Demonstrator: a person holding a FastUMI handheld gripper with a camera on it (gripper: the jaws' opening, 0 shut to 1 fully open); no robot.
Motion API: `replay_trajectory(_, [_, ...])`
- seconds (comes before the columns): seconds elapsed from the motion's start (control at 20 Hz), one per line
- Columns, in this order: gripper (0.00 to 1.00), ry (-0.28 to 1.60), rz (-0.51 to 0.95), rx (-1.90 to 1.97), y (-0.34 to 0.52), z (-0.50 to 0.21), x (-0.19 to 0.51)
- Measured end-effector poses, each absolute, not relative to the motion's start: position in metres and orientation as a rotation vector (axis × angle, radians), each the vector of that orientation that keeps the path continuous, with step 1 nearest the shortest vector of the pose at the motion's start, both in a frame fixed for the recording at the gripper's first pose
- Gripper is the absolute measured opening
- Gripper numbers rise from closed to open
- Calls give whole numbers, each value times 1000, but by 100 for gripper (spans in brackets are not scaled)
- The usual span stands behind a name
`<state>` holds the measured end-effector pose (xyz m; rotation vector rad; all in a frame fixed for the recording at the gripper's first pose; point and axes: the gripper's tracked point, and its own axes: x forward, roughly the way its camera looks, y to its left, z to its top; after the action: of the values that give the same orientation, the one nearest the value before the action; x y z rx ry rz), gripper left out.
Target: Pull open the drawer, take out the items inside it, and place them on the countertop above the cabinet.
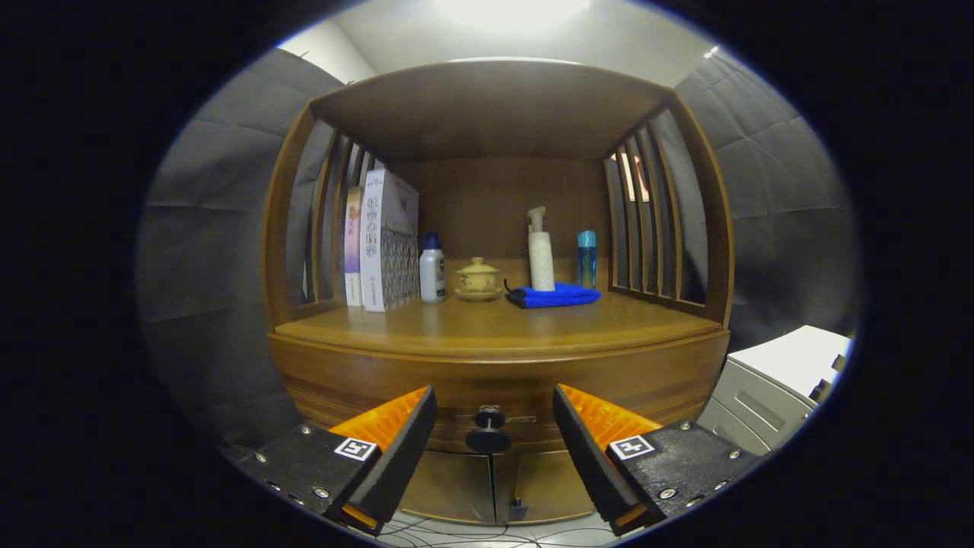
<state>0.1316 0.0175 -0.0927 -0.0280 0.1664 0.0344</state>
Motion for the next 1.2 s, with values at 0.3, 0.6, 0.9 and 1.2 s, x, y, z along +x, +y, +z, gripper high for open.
replay_trajectory(0.3, [90, 253, 62, -51, 25, -137, 146])
replay_trajectory(0.6, [63, 308, 49, -2, 20, -151, 162])
replay_trajectory(0.9, [42, 328, 61, 12, 22, -153, 159])
replay_trajectory(1.2, [40, 294, 54, -24, 21, -150, 133])
